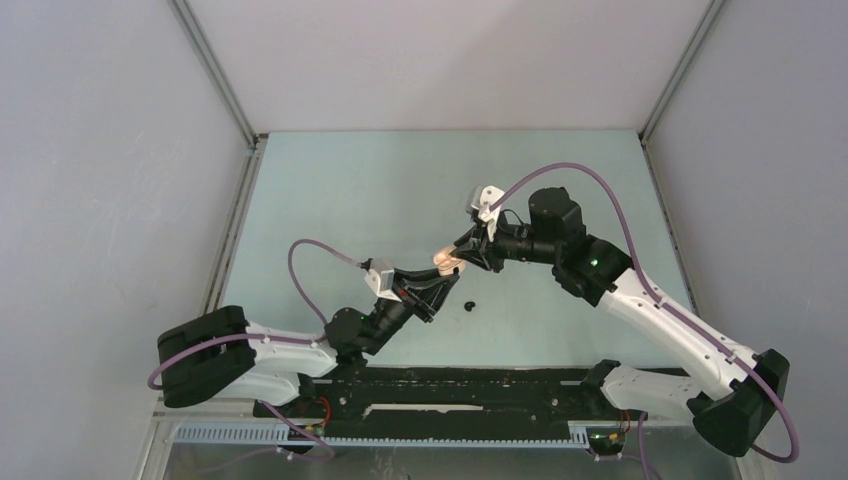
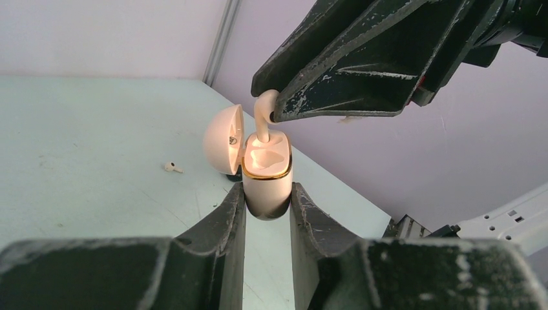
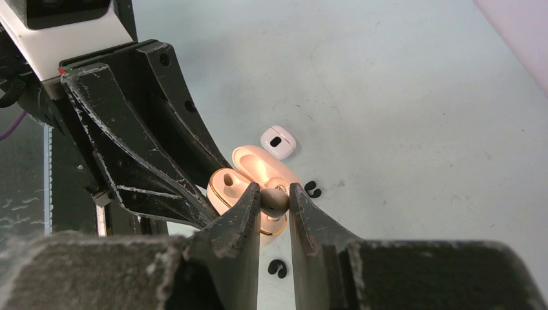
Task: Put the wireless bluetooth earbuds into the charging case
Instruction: Insert the right earbud into the right side groove of the charging case.
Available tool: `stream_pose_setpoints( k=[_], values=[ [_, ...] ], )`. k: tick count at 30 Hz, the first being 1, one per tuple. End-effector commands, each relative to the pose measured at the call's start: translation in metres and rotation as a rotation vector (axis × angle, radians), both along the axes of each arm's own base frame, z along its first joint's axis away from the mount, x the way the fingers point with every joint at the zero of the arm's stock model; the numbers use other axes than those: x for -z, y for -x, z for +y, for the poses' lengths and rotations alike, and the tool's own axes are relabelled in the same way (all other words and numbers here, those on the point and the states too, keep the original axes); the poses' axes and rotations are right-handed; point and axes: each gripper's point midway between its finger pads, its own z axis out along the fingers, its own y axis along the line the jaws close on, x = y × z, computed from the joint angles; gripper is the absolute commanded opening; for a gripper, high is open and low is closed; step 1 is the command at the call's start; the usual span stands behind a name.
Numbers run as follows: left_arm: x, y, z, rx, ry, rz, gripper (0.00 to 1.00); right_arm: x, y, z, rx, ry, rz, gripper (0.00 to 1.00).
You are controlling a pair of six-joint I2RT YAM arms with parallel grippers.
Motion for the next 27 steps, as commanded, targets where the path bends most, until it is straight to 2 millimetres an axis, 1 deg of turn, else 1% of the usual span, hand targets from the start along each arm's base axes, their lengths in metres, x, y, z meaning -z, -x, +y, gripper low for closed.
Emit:
stream_pose_setpoints(
  k=[1,9,12,16,19,21,23,24,27],
  values=[
    [-0.021,0.002,0.006,-0.012,0.06,-0.06,0.0,0.004,-0.003,0.001,0.011,0.0,0.024,0.13],
    [-0.017,0.003,0.003,-0.003,0.048,-0.059,0.0,-0.002,-0.006,0.0,0.036,-0.018,0.019,0.23],
    [-0.017,0.004,0.002,0.004,0.048,-0.061,0.0,-0.004,-0.006,-0.001,0.041,-0.025,0.022,0.3],
    [-0.017,0.005,0.0,0.01,0.049,-0.062,0.0,-0.004,-0.007,-0.001,0.045,-0.026,0.023,0.38],
    [-0.016,0.005,0.0,0.012,0.047,-0.062,0.0,-0.004,-0.008,-0.002,0.05,-0.028,0.027,0.39],
    [-0.015,0.005,0.0,0.015,0.045,-0.06,0.0,-0.006,-0.007,-0.002,0.048,-0.036,0.033,0.43],
    [-0.014,0.005,-0.001,0.016,0.044,-0.058,0.0,-0.009,-0.006,-0.002,0.043,-0.051,0.042,0.53],
    [-0.014,0.005,-0.001,0.016,0.044,-0.057,0.0,-0.011,-0.004,-0.002,0.037,-0.063,0.05,0.61],
    [-0.011,0.005,-0.002,0.018,0.041,-0.054,0.0,-0.021,0.002,-0.003,0.001,-0.11,0.09,0.73]
  ],
)
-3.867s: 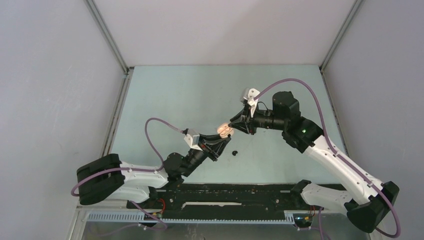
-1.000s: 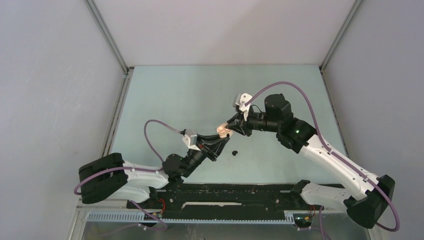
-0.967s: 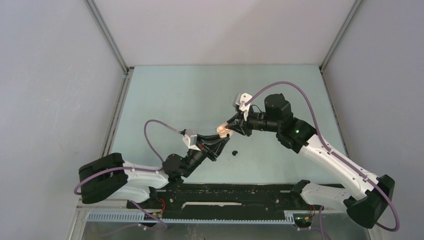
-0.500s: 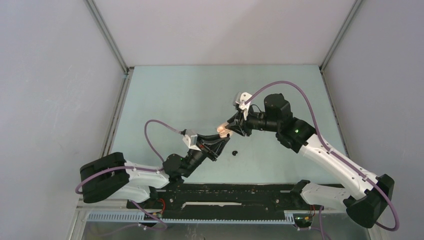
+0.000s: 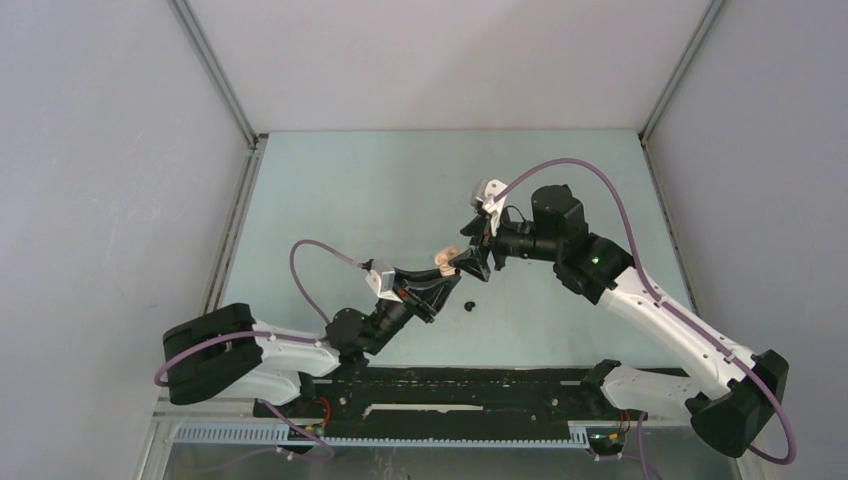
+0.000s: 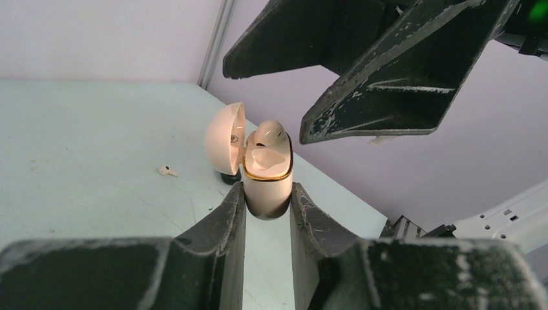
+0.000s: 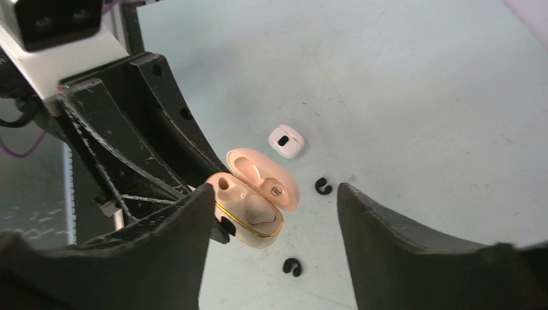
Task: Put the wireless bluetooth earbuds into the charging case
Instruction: Insert the right earbud into the right side groove of the charging case, then pick up the left earbud from the center of the board.
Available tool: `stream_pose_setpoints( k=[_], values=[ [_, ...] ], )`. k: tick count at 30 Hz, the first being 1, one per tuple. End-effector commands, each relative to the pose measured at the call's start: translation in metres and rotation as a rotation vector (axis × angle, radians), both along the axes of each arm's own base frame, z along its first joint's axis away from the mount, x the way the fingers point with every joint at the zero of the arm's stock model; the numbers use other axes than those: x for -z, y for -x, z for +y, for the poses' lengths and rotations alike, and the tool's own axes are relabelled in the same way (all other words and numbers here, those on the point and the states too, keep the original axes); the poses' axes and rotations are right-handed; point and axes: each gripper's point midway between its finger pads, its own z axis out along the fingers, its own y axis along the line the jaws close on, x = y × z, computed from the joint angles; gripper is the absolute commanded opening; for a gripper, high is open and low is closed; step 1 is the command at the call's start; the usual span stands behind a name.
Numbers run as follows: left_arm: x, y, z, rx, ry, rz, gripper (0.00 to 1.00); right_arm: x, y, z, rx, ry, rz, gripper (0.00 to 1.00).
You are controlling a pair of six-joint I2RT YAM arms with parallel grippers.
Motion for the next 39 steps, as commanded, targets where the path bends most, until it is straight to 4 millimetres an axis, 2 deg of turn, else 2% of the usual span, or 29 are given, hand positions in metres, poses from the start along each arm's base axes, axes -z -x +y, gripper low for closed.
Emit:
stream_pose_setpoints(
  k=[1,6,8,13,20,23,26,29,31,34,39],
  values=[
    [-0.009,0.004,0.001,0.007,0.028,-0.039,0.0,-0.026,0.009,0.0,-0.053,-0.105,0.038,0.75],
    [-0.007,0.005,0.0,0.016,0.018,-0.05,0.0,-0.053,0.011,-0.012,-0.092,-0.176,0.099,0.78],
    [-0.006,0.008,-0.001,0.03,0.003,-0.069,0.0,-0.055,0.01,-0.02,-0.086,-0.175,0.093,0.78],
    [0.0,0.023,-0.003,0.089,-0.067,-0.154,0.0,-0.037,0.017,-0.043,-0.101,-0.083,0.05,0.76],
    [0.02,0.054,-0.01,0.223,-0.237,-0.305,0.01,-0.013,0.05,-0.068,-0.178,-0.005,0.116,0.63],
    [0.025,0.063,-0.012,0.26,-0.281,-0.328,0.01,-0.004,0.047,-0.078,-0.136,0.034,0.1,0.6],
    [0.03,0.073,-0.013,0.296,-0.31,-0.333,0.0,0.009,0.031,-0.089,-0.064,0.052,0.119,0.55],
    [0.033,0.079,-0.012,0.312,-0.339,-0.354,0.0,0.028,0.005,-0.098,0.017,0.082,0.178,0.41],
    [0.032,0.082,-0.011,0.317,-0.338,-0.351,0.0,0.046,-0.017,-0.104,0.069,0.109,0.228,0.36],
    [0.033,0.087,-0.009,0.331,-0.338,-0.345,0.0,0.07,-0.053,-0.117,0.179,0.168,0.245,0.32],
    [0.035,0.094,-0.008,0.373,-0.358,-0.335,0.0,0.092,-0.093,-0.132,0.317,0.225,0.242,0.33]
  ],
)
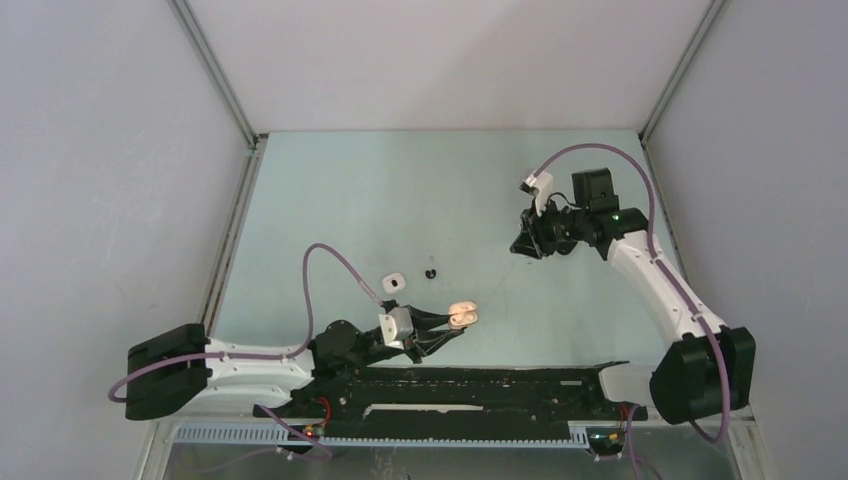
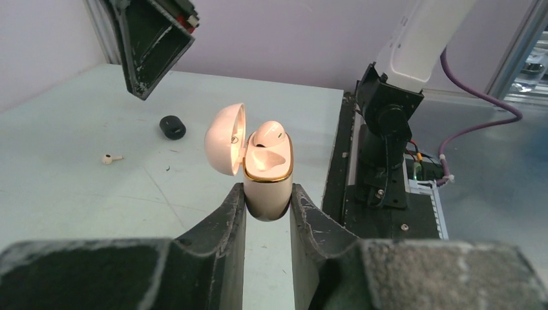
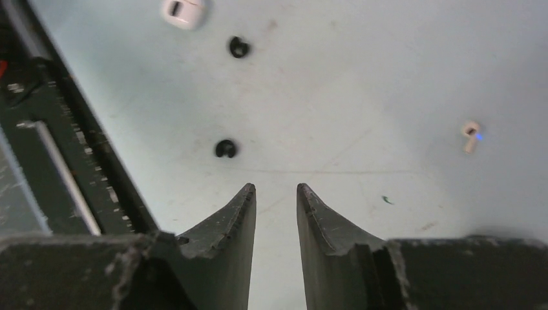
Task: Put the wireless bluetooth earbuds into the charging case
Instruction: Pick up the left earbud from the center of the board.
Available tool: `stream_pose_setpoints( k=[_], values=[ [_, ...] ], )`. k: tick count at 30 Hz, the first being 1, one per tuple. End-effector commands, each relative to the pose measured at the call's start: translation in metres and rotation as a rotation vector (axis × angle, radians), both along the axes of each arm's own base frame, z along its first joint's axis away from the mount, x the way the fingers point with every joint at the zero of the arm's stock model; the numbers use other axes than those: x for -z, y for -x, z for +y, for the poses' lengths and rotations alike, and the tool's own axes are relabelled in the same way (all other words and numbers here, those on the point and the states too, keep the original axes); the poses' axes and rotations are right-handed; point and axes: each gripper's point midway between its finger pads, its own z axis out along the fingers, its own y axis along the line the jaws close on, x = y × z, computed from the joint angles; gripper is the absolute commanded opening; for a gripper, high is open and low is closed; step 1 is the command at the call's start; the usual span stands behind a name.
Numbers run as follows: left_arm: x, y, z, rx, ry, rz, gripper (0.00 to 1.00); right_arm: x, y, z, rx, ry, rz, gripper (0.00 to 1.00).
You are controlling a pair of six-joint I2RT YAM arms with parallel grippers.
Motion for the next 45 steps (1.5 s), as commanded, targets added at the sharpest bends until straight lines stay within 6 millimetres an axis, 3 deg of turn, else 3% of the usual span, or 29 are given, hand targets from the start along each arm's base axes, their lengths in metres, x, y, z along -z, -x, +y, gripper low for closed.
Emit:
stream_pose_setpoints(
  k=[1,10,11,14,18,24,45],
  values=[
    [-0.002,0.01,0.001,0.048,-0.027,-0.029,0.0,0.006,-0.049,-0.02,0.142,0.107,-0.109,0.33],
    [-0.008,0.013,0.007,0.052,0.0,0.007,0.0,0.084,-0.141,-0.061,0.31,0.391,-0.005,0.26],
    [-0.008,0.013,0.007,0.051,0.004,0.011,0.0,0.096,-0.149,-0.064,0.317,0.417,0.024,0.25],
    [-0.007,0.015,0.009,0.056,0.007,0.027,0.0,0.109,-0.162,-0.064,0.32,0.449,0.08,0.24],
    [-0.006,0.012,0.013,0.039,0.007,0.047,0.0,0.111,-0.167,-0.056,0.315,0.431,0.118,0.28],
    [-0.008,0.008,0.016,0.009,0.007,0.05,0.0,0.112,-0.175,-0.043,0.324,0.463,0.149,0.46],
    [-0.008,0.008,0.011,0.012,-0.014,0.071,0.0,0.156,-0.174,-0.05,0.326,0.584,0.277,0.39]
  ],
)
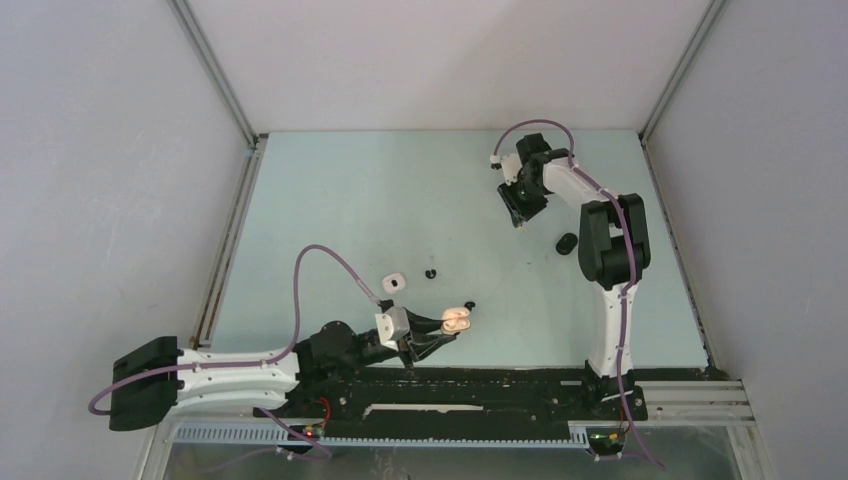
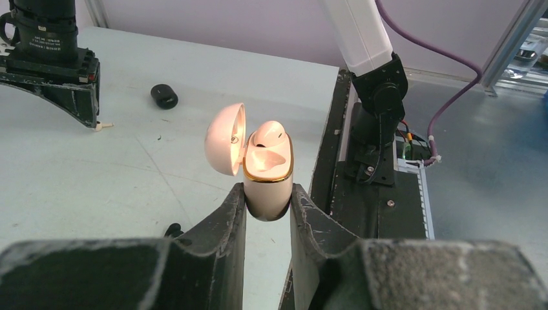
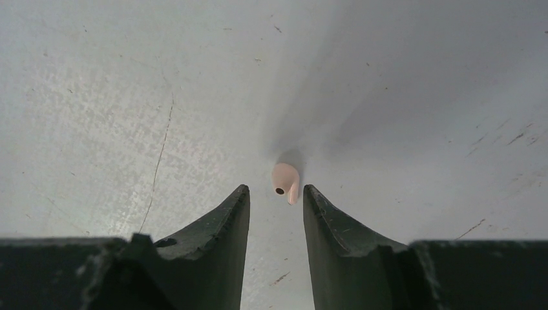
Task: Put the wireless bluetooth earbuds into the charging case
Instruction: Pick up the left earbud from the center of the board.
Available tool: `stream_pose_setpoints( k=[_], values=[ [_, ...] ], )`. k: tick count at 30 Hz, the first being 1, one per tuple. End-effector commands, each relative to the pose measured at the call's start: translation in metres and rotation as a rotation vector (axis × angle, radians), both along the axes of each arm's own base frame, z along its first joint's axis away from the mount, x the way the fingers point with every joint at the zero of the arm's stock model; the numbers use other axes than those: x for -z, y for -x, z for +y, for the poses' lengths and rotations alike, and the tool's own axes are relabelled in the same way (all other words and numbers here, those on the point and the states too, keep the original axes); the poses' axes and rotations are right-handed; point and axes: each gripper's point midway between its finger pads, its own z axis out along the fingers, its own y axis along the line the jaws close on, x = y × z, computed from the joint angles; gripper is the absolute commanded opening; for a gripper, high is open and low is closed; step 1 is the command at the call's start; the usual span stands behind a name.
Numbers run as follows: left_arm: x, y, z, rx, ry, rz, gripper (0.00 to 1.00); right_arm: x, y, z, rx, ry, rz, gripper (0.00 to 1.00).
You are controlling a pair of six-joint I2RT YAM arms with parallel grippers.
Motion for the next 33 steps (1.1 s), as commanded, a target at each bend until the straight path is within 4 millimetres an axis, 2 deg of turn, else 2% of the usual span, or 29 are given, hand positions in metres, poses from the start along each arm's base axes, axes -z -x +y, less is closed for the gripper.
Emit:
stream_pose_setpoints(
  k=[1,14,33],
  values=[
    [-0.018,0.001,-0.004,0.005,0.051,-0.004,0.0,0.002,-0.008,0.001,0.01,0.01,-0.002,0.38],
    [-0.016,0.0,-0.004,0.001,0.038,-0.004,0.0,0.012,-0.01,0.006,-0.004,0.033,0.006,0.34],
    [-0.016,0.002,-0.005,0.008,0.027,0.0,0.0,0.024,-0.007,0.0,-0.009,0.054,0.036,0.31]
  ],
)
